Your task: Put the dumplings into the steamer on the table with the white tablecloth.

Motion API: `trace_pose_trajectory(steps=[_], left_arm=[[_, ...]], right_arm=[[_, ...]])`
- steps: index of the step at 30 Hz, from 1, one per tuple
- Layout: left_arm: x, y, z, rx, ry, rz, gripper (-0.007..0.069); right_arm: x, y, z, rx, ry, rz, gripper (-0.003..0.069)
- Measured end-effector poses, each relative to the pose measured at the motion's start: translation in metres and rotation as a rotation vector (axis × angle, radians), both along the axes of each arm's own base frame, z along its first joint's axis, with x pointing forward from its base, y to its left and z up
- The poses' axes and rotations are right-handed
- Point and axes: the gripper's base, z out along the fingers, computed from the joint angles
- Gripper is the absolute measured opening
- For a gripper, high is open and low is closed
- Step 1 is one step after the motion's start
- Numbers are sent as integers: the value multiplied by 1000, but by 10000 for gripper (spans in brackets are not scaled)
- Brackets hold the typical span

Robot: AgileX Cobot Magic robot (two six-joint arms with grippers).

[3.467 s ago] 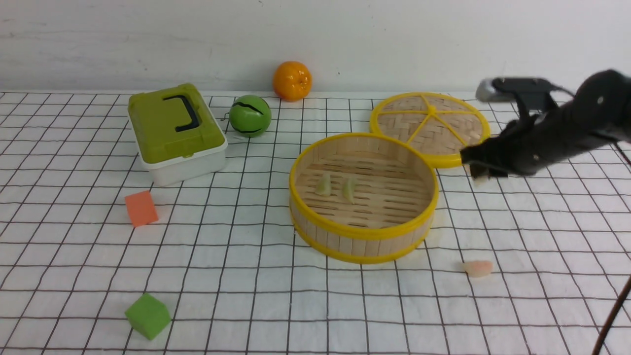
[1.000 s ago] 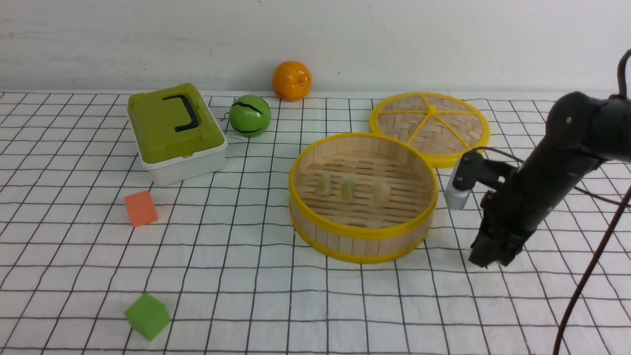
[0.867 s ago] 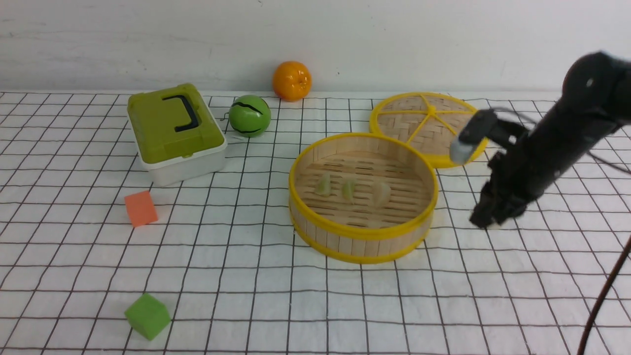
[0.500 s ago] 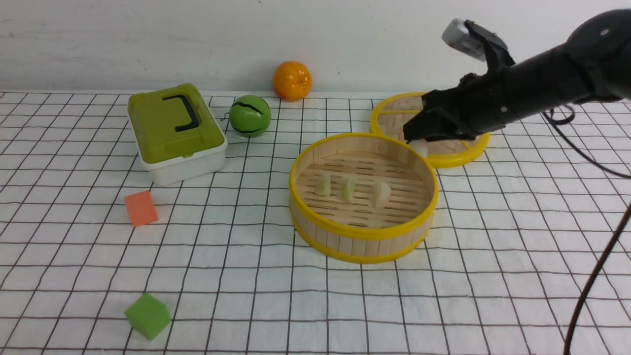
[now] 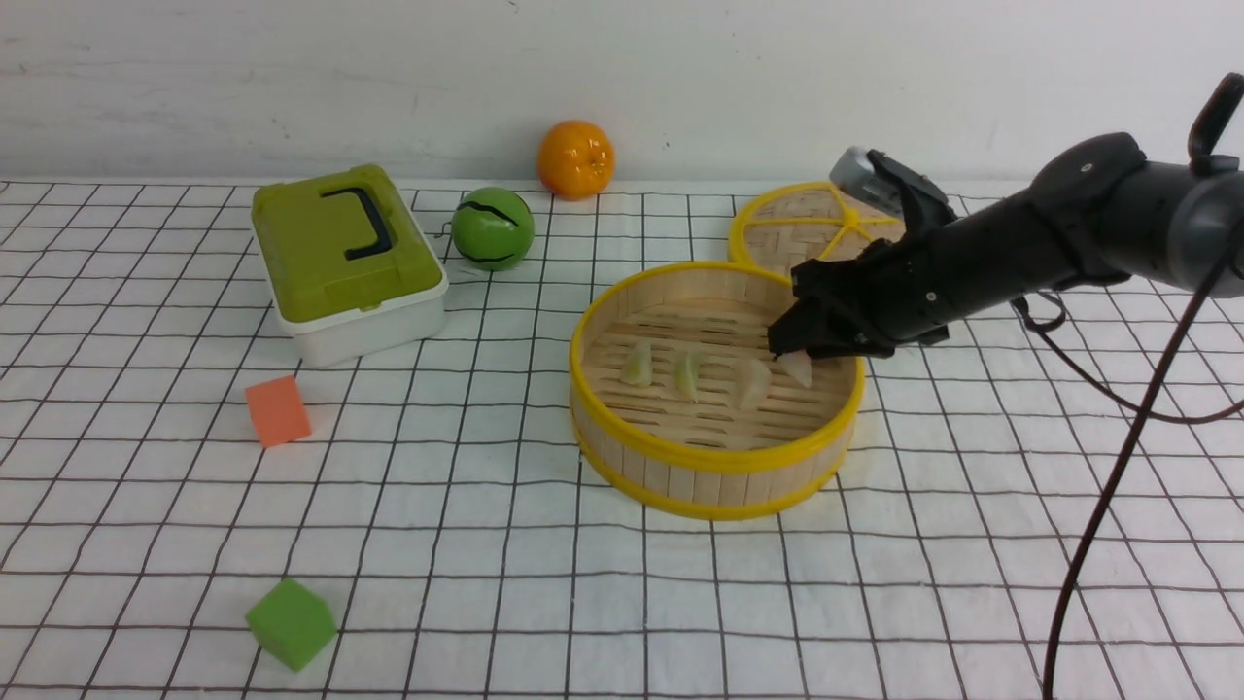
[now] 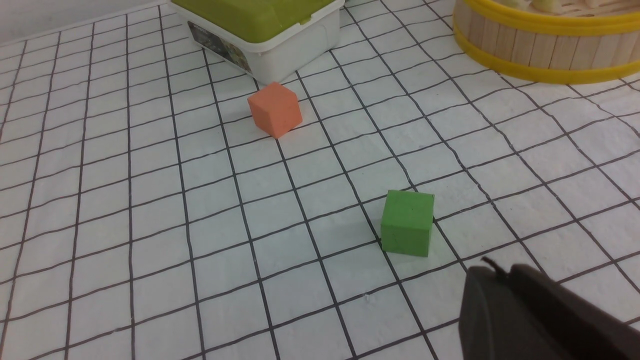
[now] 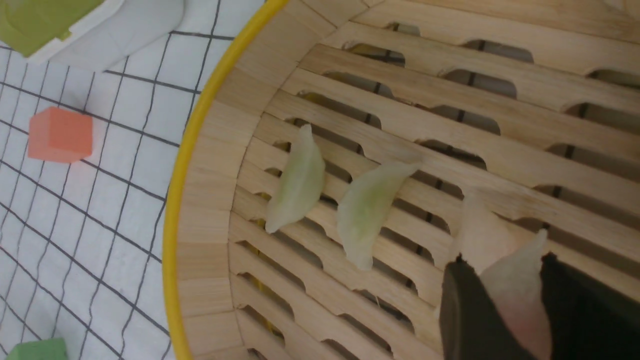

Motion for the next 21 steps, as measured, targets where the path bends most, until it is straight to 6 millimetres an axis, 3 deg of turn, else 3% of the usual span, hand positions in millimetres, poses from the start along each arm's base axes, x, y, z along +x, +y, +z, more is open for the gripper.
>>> trace_pose_trajectory(steps=[6, 10, 14, 15, 16, 18, 19, 20, 21], left_arm=[[0, 0, 0, -1, -3, -1, 39], [0, 0, 1, -4, -9, -3, 39], [0, 0, 1, -4, -9, -3, 39], [0, 0, 1, -3, -10, -3, 39], [0, 0, 1, -3, -10, -3, 39], [0, 0, 1, -3, -10, -3, 41], [0, 0, 1, -3, -10, -3, 41], [0, 0, 1, -3, -10, -3, 43], [0, 0, 1, -3, -10, -3, 46]], right_arm=[[-1, -1, -2, -35, 6, 3, 312], [-1, -1, -3, -32, 22, -11, 316], [-6, -4, 13, -16, 28, -4, 273], [-15, -7, 36, -22, -1, 29, 235], [-18, -8, 42, -30, -13, 41, 224], [-41, -16, 91, -97, -104, 114, 144], [-46, -17, 99, -114, -121, 123, 121], [-68, -24, 132, -196, -186, 159, 62], [-80, -26, 147, -246, -211, 170, 24]])
